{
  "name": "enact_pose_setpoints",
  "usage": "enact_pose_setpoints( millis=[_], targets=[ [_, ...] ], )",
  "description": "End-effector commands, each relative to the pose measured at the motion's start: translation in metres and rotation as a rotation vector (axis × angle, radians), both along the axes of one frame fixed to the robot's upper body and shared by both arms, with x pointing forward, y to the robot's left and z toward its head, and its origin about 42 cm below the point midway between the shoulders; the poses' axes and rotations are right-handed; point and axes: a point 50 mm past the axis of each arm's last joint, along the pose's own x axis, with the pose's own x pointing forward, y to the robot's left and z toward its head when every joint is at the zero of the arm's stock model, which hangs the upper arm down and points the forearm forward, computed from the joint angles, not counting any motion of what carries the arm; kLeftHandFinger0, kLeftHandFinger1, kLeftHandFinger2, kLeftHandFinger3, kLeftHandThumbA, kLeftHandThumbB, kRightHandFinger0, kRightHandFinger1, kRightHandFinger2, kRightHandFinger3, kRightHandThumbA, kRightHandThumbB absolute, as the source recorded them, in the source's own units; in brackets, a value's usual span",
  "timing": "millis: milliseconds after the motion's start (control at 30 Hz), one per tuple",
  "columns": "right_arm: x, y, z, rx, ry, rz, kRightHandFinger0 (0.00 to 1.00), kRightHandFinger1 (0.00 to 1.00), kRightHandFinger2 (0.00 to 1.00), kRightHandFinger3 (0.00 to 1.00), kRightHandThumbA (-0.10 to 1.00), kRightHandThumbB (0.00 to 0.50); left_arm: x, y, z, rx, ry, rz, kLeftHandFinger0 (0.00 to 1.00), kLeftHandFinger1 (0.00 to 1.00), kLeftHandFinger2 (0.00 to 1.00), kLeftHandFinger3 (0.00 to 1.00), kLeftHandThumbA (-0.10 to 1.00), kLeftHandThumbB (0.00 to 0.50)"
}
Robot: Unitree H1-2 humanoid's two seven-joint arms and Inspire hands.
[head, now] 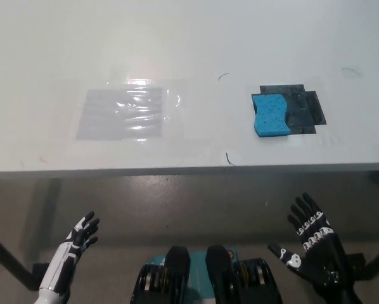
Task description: A soft sponge is kept on the balc marked spot on the table infront of the robot and it uses its right hand fist to press down on it and drrags it across the table in a back and forth manner twice to clean it
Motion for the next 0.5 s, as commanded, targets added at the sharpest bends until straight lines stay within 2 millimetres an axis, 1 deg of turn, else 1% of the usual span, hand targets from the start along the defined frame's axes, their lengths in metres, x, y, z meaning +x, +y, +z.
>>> enact_pose_setpoints(
  millis=[0, 133, 200, 300, 467],
  targets=[
    [0.0024, 0.0022, 0.0112, -0.027, -0.073, 0.035, 1.00, 1.00, 1.00, 1.00, 1.00, 0.334, -0.0003, 0.0020, 0.0095, 0.019, -0.042, -0.012, 1.00, 1.00, 1.00, 1.00, 1.00, 0.500],
    [0.0021, 0.0028, 0.0108, -0.049, -0.071, 0.049, 1.00, 1.00, 1.00, 1.00, 1.00, 0.335, -0.0038, 0.0021, 0.0077, 0.021, -0.033, -0.015, 1.00, 1.00, 1.00, 1.00, 1.00, 0.500],
    [0.0024, 0.0040, 0.0107, -0.053, -0.072, 0.054, 1.00, 1.00, 1.00, 1.00, 1.00, 0.324, -0.0048, 0.0025, 0.0057, 0.021, -0.029, -0.012, 1.00, 1.00, 1.00, 1.00, 1.00, 0.500],
    [0.0030, 0.0051, 0.0116, -0.059, -0.070, 0.051, 1.00, 1.00, 1.00, 1.00, 1.00, 0.328, -0.0047, 0.0027, 0.0055, 0.024, -0.029, -0.013, 1.00, 1.00, 1.00, 1.00, 1.00, 0.500],
    [0.0057, 0.0050, 0.0143, -0.063, -0.080, 0.052, 1.00, 1.00, 1.00, 1.00, 1.00, 0.297, -0.0032, 0.0016, 0.0058, 0.025, -0.036, -0.009, 1.00, 1.00, 1.00, 1.00, 1.00, 0.500]
  ],
)
